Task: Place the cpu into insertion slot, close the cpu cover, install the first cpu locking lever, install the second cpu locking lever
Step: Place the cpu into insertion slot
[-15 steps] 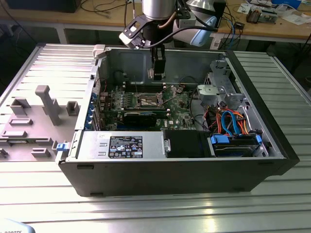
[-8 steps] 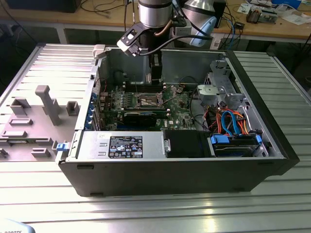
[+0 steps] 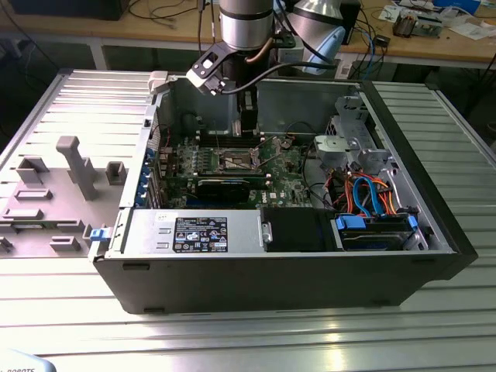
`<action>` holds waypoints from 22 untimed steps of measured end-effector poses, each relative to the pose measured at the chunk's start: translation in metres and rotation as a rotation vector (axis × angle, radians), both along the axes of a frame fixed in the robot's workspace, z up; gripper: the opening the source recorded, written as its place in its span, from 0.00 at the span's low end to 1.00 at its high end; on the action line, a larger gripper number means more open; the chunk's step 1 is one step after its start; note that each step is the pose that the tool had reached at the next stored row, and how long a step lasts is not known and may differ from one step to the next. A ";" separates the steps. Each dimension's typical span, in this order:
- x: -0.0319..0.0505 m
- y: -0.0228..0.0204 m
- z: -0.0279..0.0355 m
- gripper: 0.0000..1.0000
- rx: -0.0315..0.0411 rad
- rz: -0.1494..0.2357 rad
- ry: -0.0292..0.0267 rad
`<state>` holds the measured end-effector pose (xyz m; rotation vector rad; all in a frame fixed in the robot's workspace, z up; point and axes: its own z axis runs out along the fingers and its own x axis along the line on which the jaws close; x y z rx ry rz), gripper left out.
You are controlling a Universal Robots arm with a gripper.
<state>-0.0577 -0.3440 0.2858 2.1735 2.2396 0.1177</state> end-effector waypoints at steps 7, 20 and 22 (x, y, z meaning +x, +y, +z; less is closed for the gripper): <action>-0.0001 0.0000 -0.0028 0.54 0.0001 0.000 0.0000; 0.0000 0.0000 -0.0109 0.54 0.0005 -0.004 0.0000; 0.0000 0.0000 -0.0120 0.54 0.0005 -0.005 -0.0001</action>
